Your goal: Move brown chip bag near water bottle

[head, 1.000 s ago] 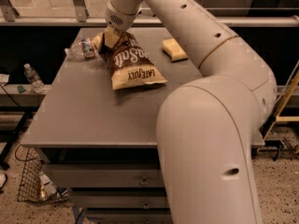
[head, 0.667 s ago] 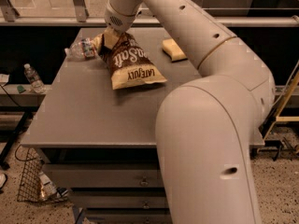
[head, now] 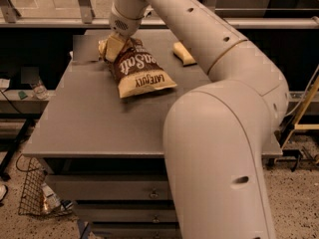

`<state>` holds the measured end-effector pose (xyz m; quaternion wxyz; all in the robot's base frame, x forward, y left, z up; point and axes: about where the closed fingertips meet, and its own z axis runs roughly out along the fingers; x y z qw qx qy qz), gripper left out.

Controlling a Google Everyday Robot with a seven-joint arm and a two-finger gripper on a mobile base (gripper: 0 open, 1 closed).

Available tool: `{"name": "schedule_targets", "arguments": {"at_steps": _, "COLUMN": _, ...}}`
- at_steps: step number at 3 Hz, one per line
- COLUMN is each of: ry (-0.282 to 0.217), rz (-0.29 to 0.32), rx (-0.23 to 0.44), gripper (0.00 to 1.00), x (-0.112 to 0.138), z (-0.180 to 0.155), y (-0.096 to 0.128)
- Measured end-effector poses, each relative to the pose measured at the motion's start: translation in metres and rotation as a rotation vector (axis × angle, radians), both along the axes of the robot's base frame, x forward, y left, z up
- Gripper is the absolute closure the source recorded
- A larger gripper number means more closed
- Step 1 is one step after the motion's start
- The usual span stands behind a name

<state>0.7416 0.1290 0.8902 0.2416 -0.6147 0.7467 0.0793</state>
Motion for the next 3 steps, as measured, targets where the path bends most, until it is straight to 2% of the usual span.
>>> {"name": "schedule_targets", "arguments": {"at_steps": 1, "ry": 0.003, "rz": 0.002, "rx": -0.001, "gripper": 0.0, "x": 0.0, "z": -0.003, "y": 0.002}}
{"name": "schedule_targets", "arguments": {"at_steps": 2, "ry": 0.004, "rz": 0.002, "rx": -0.001, "gripper": 0.0, "x": 0.0, "z": -0.003, "y": 0.002}}
{"name": "schedule_targets", "arguments": {"at_steps": 3, "ry": -0.014, "rz": 0.021, "rx": 0.038, "gripper": 0.0, "x": -0.001, "z": 0.009, "y": 0.004}}
